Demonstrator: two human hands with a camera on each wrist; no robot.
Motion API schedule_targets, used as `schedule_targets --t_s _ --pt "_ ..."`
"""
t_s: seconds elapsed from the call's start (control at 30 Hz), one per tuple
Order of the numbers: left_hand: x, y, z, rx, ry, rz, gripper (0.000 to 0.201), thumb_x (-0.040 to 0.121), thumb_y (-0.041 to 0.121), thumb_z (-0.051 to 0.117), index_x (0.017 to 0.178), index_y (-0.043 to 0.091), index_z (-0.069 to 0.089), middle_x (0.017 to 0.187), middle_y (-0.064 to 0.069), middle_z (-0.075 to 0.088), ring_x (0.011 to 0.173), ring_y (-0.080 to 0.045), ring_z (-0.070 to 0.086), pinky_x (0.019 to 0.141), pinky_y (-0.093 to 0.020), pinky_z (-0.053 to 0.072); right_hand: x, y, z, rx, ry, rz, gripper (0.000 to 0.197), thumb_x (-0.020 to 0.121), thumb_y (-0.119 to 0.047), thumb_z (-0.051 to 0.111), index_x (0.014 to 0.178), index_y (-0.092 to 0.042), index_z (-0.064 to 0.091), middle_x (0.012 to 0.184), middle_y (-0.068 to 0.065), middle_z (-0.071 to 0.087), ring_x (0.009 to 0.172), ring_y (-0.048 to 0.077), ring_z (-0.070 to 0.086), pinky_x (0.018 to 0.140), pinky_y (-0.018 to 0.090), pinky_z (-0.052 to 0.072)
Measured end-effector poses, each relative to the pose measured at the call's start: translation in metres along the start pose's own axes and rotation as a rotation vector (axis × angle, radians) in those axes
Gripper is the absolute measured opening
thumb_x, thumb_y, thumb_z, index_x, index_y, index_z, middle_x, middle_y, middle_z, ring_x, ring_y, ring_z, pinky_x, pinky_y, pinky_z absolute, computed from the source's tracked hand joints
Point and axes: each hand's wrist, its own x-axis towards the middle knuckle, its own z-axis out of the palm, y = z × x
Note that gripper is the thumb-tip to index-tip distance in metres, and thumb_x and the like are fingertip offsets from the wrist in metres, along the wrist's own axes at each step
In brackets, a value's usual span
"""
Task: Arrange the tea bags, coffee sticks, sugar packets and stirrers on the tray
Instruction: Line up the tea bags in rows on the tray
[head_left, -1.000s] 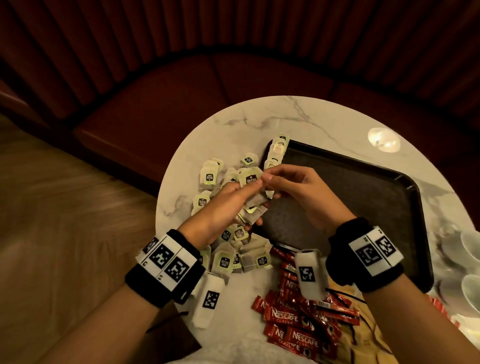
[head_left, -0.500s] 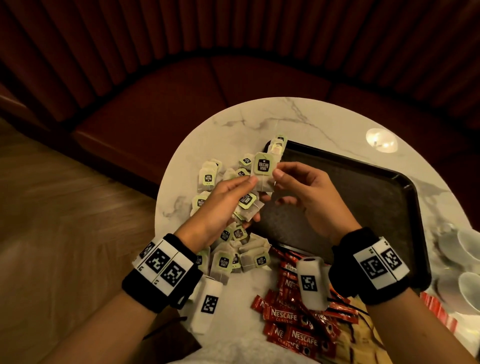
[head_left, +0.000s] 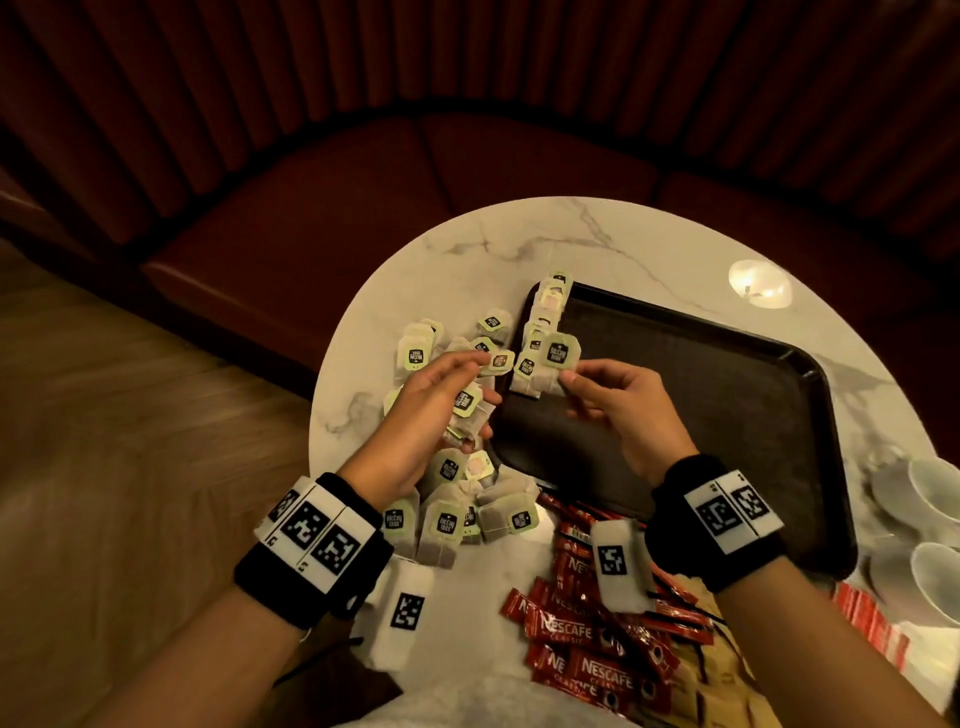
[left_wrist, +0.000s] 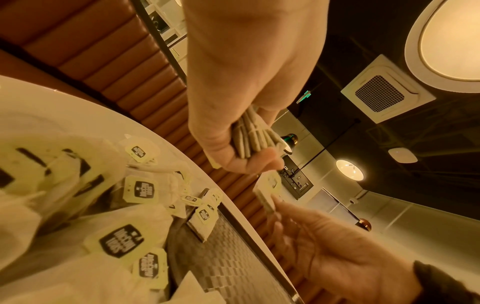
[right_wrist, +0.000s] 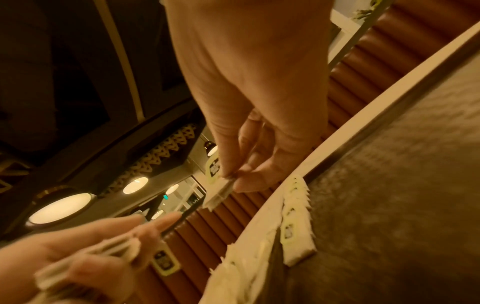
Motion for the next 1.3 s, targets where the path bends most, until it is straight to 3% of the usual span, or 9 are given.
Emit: schedule_targets --t_s 0.17,0.4,0.73,0.87,0.93,1.0,1.07,1.2,1.3 --pt "0.0 -0.005 -0.007 0.017 0.034 -0.01 0.024 0.103 0.019 0.043 0.12 0.014 0.059 0.084 -0.003 0.068 0.054 -0.016 0.06 0.045 -0.021 0.038 0.017 0.027 0.002 -0.095 0.048 0.171 0.007 0.09 -0.003 0.066 0.091 -0.009 0.07 0.09 0.007 0.071 0.072 0.01 0.066 0.063 0.017 0.056" --pt "-0.003 -0.004 -0.005 0.052 0.017 -0.023 0.023 0.103 0.021 0.043 0.117 0.018 0.061 0.084 -0.001 0.068 0.056 -0.017 0.06 0.047 -0.023 0.038 0.045 0.044 0.014 -0.175 0.046 0.256 0.014 0.085 -0.004 0.072 0.099 -0.006 0.071 0.104 0.012 0.073 0.095 0.025 0.071 0.084 0.031 0.058" --pt "0.0 -0.006 -0.002 0.067 0.018 -0.033 0.023 0.103 0.022 0.043 0.115 0.016 0.062 0.087 -0.002 0.069 0.055 -0.016 0.062 0.049 -0.025 0.039 0.058 0.059 0.017 -0.142 0.069 0.271 0.012 0.083 -0.002 0.075 0.086 -0.012 0.069 0.097 0.014 0.074 0.094 0.027 0.073 0.091 0.041 0.057" --pt "0.001 -0.004 -0.002 0.066 0.02 -0.025 0.024 0.103 0.023 0.043 0.116 0.016 0.061 0.086 -0.001 0.07 0.055 -0.015 0.062 0.048 -0.024 0.04 0.063 0.061 0.013 -0.139 0.093 0.273 0.015 0.083 -0.006 0.076 0.097 -0.009 0.07 0.098 0.013 0.074 0.092 0.025 0.073 0.091 0.041 0.057" --pt "0.001 -0.003 -0.002 0.06 0.019 -0.026 0.025 0.103 0.023 0.042 0.118 0.015 0.06 0.086 -0.002 0.069 0.054 -0.015 0.061 0.047 -0.023 0.04 0.066 0.058 0.012 -0.143 0.111 0.25 0.026 0.088 -0.005 0.07 0.113 -0.003 0.066 0.103 0.013 0.071 0.093 0.023 0.071 0.091 0.038 0.056" --pt "0.001 -0.003 -0.002 0.061 0.016 -0.025 0.026 0.104 0.024 0.041 0.119 0.014 0.06 0.086 -0.002 0.069 0.054 -0.016 0.061 0.046 -0.023 0.04 0.068 0.052 0.014 -0.147 0.102 0.205 0.038 0.092 -0.001 0.062 0.13 0.002 0.056 0.115 0.016 0.066 0.101 0.024 0.066 0.091 0.034 0.054" --pt "0.001 -0.003 -0.002 0.068 0.012 -0.023 0.027 0.104 0.024 0.041 0.12 0.014 0.06 0.087 -0.003 0.069 0.055 -0.016 0.062 0.047 -0.023 0.041 0.07 0.045 0.016 -0.174 0.079 0.176 0.041 0.094 0.001 0.058 0.134 0.001 0.053 0.125 0.015 0.062 0.11 0.025 0.063 0.09 0.032 0.054" --pt "0.0 -0.004 -0.002 0.079 0.011 -0.024 0.027 0.104 0.025 0.041 0.12 0.015 0.06 0.086 -0.001 0.07 0.056 -0.015 0.062 0.048 -0.024 0.04 0.072 0.037 0.021 -0.16 0.008 0.179 0.036 0.095 0.008 0.051 0.13 0.001 0.056 0.106 0.005 0.066 0.093 0.015 0.064 0.075 0.02 0.053" --pt "-0.001 -0.004 -0.004 0.059 0.011 -0.022 0.03 0.104 0.028 0.039 0.122 0.014 0.059 0.086 -0.002 0.069 0.057 -0.017 0.062 0.048 -0.024 0.041 0.071 0.035 0.022 -0.161 0.041 0.19 0.036 0.094 0.007 0.054 0.129 0.004 0.055 0.098 0.004 0.065 0.088 0.014 0.063 0.076 0.022 0.054"
